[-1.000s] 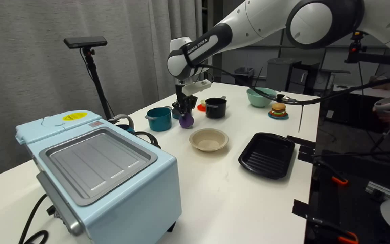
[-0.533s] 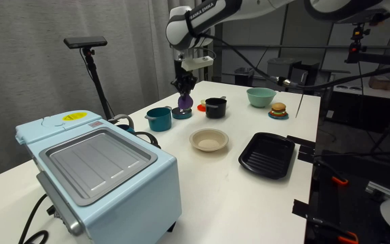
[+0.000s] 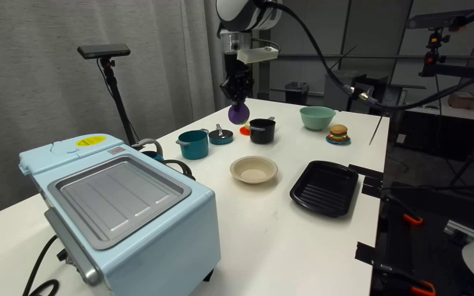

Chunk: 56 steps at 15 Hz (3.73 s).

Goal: Place the purple plush toy in the white bowl

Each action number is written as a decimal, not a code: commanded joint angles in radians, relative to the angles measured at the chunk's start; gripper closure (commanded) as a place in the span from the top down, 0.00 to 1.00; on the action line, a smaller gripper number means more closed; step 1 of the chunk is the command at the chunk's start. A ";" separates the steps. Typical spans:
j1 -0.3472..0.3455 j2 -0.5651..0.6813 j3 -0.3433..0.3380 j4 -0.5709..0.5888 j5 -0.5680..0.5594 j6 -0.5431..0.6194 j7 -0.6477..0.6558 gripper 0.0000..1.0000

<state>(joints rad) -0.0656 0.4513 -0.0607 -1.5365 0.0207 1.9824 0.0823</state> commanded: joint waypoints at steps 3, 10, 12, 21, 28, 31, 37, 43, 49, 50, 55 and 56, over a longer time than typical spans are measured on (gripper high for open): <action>0.015 -0.147 0.003 -0.333 -0.044 0.116 -0.064 0.04; 0.053 -0.100 0.019 -0.474 -0.104 0.278 -0.050 0.04; 0.064 -0.080 0.017 -0.479 -0.125 0.309 -0.043 0.04; 0.108 -0.062 0.020 -0.543 -0.155 0.424 0.007 0.80; 0.091 -0.157 0.032 -0.595 -0.123 0.418 -0.025 1.00; 0.065 -0.229 0.027 -0.608 -0.099 0.395 -0.060 1.00; 0.045 -0.270 0.020 -0.590 -0.091 0.387 -0.056 1.00; 0.039 -0.296 0.019 -0.608 -0.085 0.377 -0.062 1.00; 0.039 -0.297 0.019 -0.608 -0.085 0.376 -0.062 1.00; 0.039 -0.297 0.019 -0.608 -0.085 0.376 -0.062 1.00; 0.039 -0.297 0.019 -0.609 -0.085 0.376 -0.062 1.00; 0.039 -0.297 0.019 -0.609 -0.085 0.376 -0.062 1.00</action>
